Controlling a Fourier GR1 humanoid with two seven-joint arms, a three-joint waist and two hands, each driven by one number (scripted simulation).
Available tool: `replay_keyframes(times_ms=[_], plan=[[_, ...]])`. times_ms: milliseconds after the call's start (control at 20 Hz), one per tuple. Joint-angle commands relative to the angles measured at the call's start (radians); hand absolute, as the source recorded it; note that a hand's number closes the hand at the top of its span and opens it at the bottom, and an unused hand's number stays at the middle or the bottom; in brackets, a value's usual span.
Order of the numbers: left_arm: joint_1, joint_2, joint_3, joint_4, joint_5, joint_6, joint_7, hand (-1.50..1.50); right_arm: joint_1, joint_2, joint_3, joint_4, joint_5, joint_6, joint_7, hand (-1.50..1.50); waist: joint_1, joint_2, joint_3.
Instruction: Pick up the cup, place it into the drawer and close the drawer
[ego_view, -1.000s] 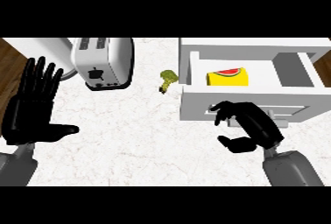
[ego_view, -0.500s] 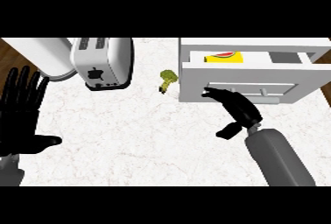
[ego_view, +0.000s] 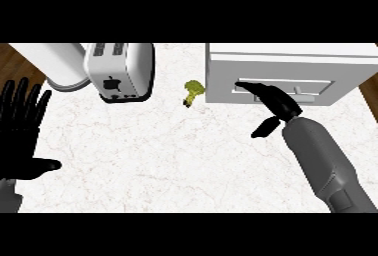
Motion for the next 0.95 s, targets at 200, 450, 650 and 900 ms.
replay_keyframes(times_ms=[200, 450, 650, 900], plan=[[-0.007, -0.003, 0.017, 0.042, -0.013, -0.054, 0.001, -1.50, -0.205, -0.069, -0.072, 0.280, 0.004, 0.031, -0.035, -1.50, 0.030, 0.026, 0.007], [-0.060, -0.045, -0.013, 0.062, -0.049, -0.039, -0.017, -1.50, -0.255, -0.088, -0.106, 0.342, -0.013, 0.025, -0.051, -1.50, 0.047, 0.038, 0.008], [-0.055, -0.043, -0.013, 0.055, -0.042, -0.044, -0.003, -1.50, -0.251, -0.139, -0.106, 0.368, -0.005, 0.031, -0.087, -1.50, 0.066, 0.046, 0.009], [-0.034, -0.052, -0.019, 0.078, -0.080, -0.049, -0.033, -1.50, -0.305, -0.138, -0.116, 0.387, -0.011, 0.061, -0.059, -1.50, 0.053, 0.035, 0.007]])
